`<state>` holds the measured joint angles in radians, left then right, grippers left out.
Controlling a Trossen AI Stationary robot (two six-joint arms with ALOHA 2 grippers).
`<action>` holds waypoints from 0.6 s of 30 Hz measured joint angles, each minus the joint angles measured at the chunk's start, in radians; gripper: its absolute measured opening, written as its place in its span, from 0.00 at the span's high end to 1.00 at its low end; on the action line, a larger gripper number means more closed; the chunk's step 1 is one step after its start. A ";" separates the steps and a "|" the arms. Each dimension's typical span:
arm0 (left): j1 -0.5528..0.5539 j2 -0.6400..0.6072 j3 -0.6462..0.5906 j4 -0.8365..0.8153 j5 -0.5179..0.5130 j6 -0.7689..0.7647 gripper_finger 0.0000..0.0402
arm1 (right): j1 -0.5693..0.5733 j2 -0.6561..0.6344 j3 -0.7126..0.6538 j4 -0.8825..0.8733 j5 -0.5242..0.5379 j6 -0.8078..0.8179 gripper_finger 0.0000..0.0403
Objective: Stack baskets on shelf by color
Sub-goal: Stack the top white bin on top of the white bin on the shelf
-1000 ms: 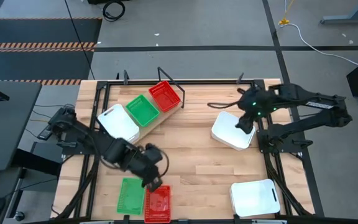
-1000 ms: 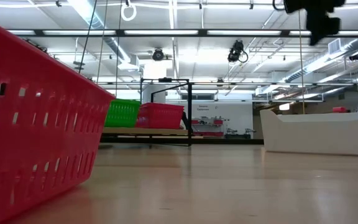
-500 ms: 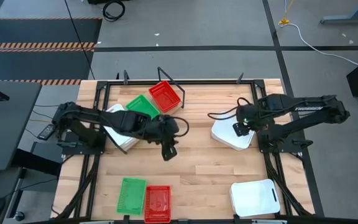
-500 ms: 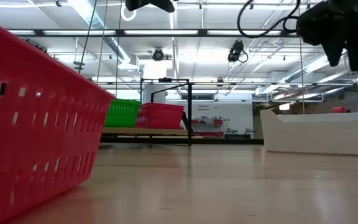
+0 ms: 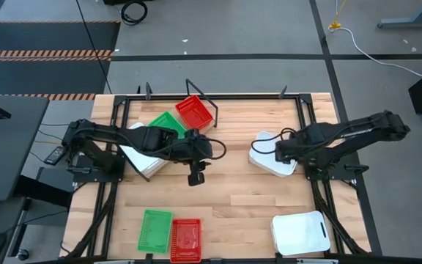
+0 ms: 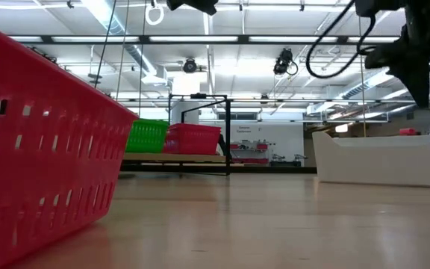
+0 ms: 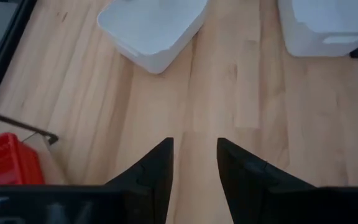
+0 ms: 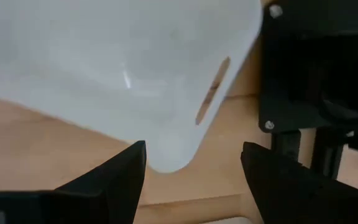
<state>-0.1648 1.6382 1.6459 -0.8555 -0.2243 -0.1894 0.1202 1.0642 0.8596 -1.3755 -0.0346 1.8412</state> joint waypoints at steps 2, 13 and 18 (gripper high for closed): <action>-0.001 0.000 0.000 0.020 0.000 0.001 0.68 | 0.008 0.017 -0.021 0.018 -0.010 0.038 0.34; -0.002 -0.006 0.000 0.049 0.000 -0.046 0.68 | 0.023 0.107 -0.156 0.234 -0.011 0.110 0.34; -0.002 -0.006 0.000 0.067 0.000 -0.062 0.68 | 0.021 0.153 -0.215 0.300 -0.012 -0.028 0.36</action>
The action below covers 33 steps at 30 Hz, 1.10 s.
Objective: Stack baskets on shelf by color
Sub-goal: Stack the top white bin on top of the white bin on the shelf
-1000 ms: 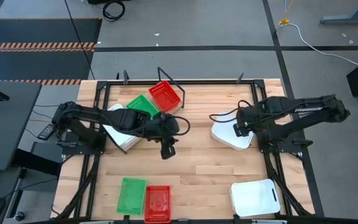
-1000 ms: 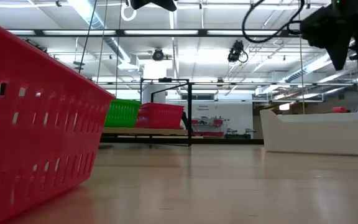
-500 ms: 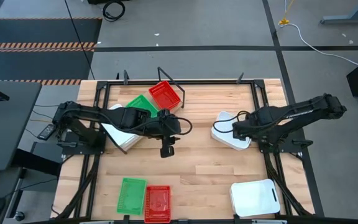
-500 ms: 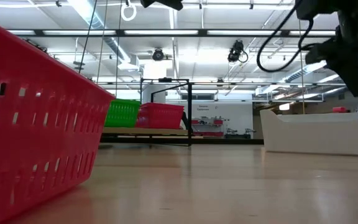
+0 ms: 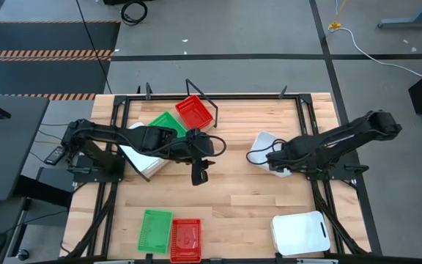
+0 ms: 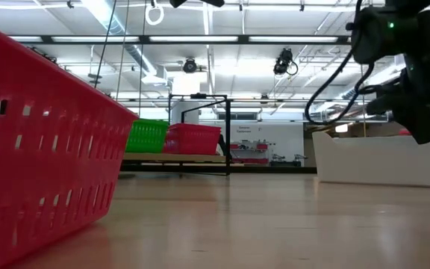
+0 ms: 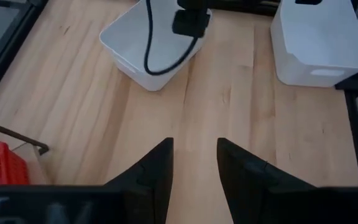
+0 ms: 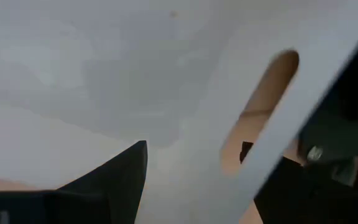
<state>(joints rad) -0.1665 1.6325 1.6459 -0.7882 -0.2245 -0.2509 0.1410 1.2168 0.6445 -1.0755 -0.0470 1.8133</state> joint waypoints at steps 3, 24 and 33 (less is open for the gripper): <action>-0.001 0.000 0.000 -0.001 -0.006 -0.041 0.68 | 0.000 0.027 -0.004 0.017 -0.002 -0.112 0.42; -0.044 0.004 0.000 0.018 -0.090 -0.178 0.70 | -0.047 0.038 -0.003 0.219 0.162 -0.820 0.90; -0.126 0.062 0.002 0.261 -0.060 0.019 0.65 | -0.125 0.031 0.140 0.308 0.211 -1.009 0.76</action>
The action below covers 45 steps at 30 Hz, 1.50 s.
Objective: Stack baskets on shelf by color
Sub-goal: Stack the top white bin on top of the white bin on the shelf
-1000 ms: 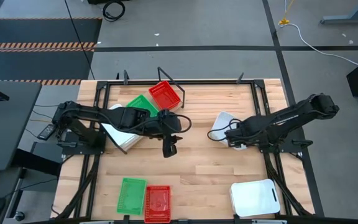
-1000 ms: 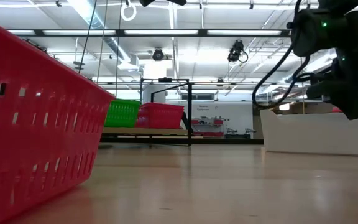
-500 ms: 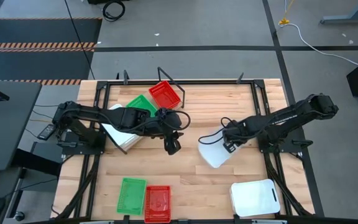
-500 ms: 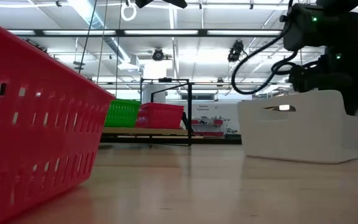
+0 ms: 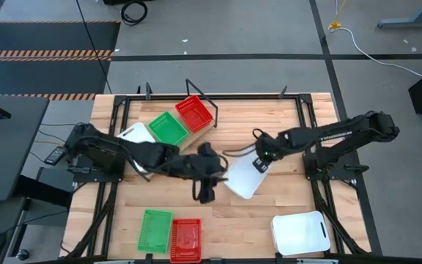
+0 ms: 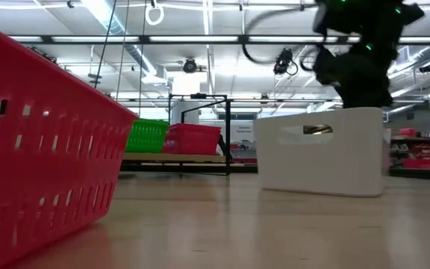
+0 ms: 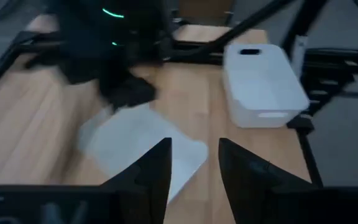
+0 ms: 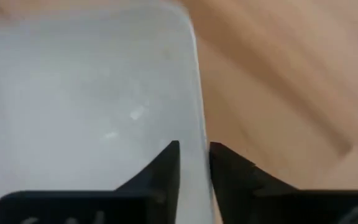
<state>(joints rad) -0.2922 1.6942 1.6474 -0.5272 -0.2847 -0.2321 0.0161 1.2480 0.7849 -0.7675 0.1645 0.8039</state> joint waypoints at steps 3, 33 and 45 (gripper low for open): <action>-0.003 0.050 0.000 -0.003 0.064 0.028 0.62 | -0.020 -0.023 0.120 -0.068 0.008 -0.052 0.67; 0.120 0.412 -0.001 0.015 0.306 0.506 0.49 | -0.017 -0.233 0.605 -0.314 0.205 0.049 0.40; 0.113 0.454 -0.002 -0.037 0.305 0.444 0.78 | -0.016 -0.206 0.605 -0.305 0.166 0.025 0.40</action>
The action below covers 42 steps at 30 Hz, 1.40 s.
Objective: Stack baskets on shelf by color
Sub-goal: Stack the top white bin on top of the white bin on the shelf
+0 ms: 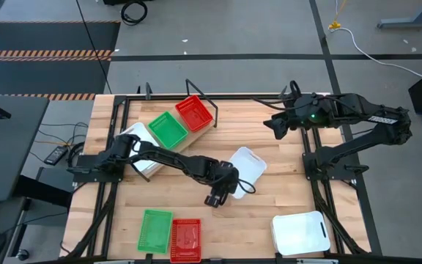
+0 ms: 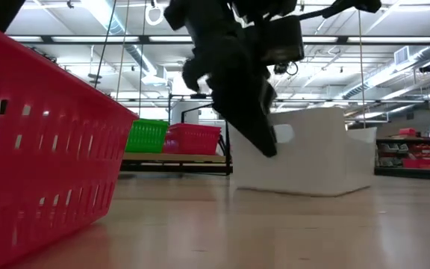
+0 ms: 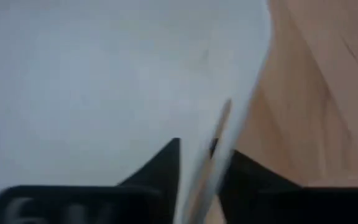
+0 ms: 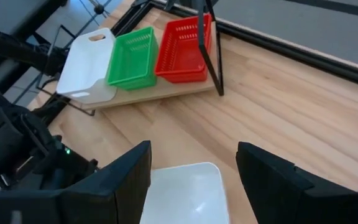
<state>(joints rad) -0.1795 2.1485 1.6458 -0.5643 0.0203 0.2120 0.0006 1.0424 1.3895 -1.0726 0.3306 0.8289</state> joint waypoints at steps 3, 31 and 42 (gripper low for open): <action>-0.001 -0.029 0.000 -0.002 0.001 -0.072 0.95 | 0.000 0.000 0.000 0.002 -0.010 -0.020 0.40; -0.081 -0.147 0.495 -0.999 -0.367 -0.855 0.99 | 0.006 -0.042 0.000 0.009 -0.034 -0.290 0.40; -0.108 -0.236 0.460 -1.005 -0.393 -0.974 0.99 | 0.006 -0.068 0.000 0.002 -0.041 -0.317 0.40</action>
<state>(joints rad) -0.2871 1.9126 2.1056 -1.5693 -0.3732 -0.7615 0.0071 0.9742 1.3895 -1.0710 0.2897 0.5123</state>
